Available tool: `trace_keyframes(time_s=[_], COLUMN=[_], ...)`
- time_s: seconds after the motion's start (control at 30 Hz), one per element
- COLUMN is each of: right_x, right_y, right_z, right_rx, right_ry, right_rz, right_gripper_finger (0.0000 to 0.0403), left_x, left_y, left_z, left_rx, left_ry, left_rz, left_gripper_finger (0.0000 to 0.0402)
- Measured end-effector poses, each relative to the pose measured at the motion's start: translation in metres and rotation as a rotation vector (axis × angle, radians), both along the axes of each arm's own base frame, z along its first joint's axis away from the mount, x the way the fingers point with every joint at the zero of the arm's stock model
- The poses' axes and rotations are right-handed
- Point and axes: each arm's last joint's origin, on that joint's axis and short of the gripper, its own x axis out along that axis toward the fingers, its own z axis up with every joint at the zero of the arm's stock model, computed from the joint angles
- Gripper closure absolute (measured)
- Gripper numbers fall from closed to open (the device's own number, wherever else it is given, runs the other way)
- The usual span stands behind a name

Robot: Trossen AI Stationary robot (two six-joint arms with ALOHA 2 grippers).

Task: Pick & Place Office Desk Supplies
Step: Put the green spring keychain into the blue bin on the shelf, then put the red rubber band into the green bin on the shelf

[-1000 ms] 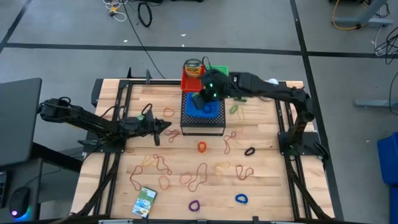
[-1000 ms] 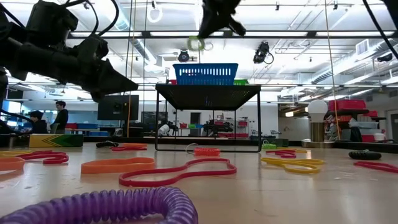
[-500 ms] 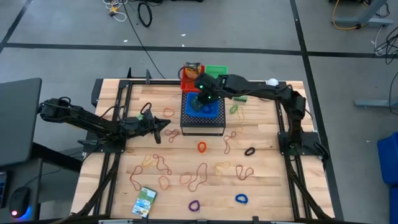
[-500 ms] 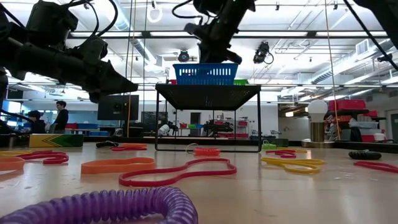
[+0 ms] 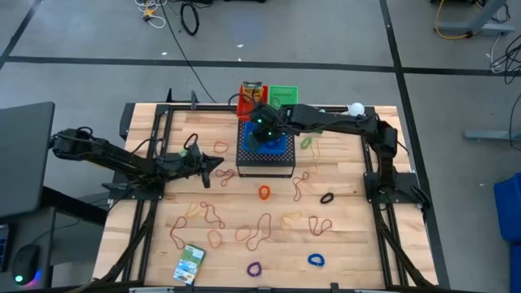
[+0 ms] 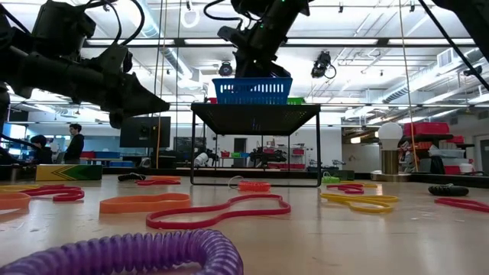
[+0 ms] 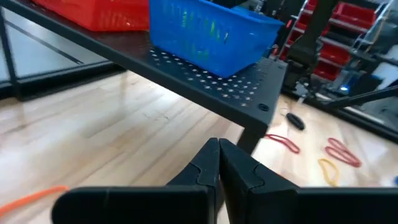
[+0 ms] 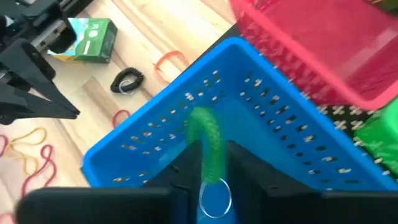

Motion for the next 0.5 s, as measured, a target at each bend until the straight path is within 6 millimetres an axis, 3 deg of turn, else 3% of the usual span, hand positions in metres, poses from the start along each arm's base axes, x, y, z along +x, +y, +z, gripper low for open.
trace_keyframes(time_s=[0.17, 0.27, 0.37, 0.5], right_x=[0.001, -0.004, -0.014, -0.027], right_y=[0.007, 0.012, 0.018, 0.034], right_z=[0.001, 0.011, 0.03, 0.054], right_rx=[-0.005, -0.011, -0.054, -0.189], right_ry=[-0.01, -0.031, -0.057, -0.062], right_rz=[-0.041, -0.035, 0.0, 0.096], right_gripper_finger=[0.0243, 0.0219, 0.022, 0.0264], left_x=[0.001, 0.001, 0.002, 0.003], left_y=[-0.002, -0.004, -0.004, -0.005], left_z=[0.0, 0.0, 0.002, 0.008], left_rx=[-0.019, -0.039, -0.049, -0.07], left_ry=[-0.003, -0.007, -0.028, -0.094], left_rz=[-0.077, -0.125, -0.145, -0.18], left_gripper_finger=[0.039, 0.039, 0.039, 0.039])
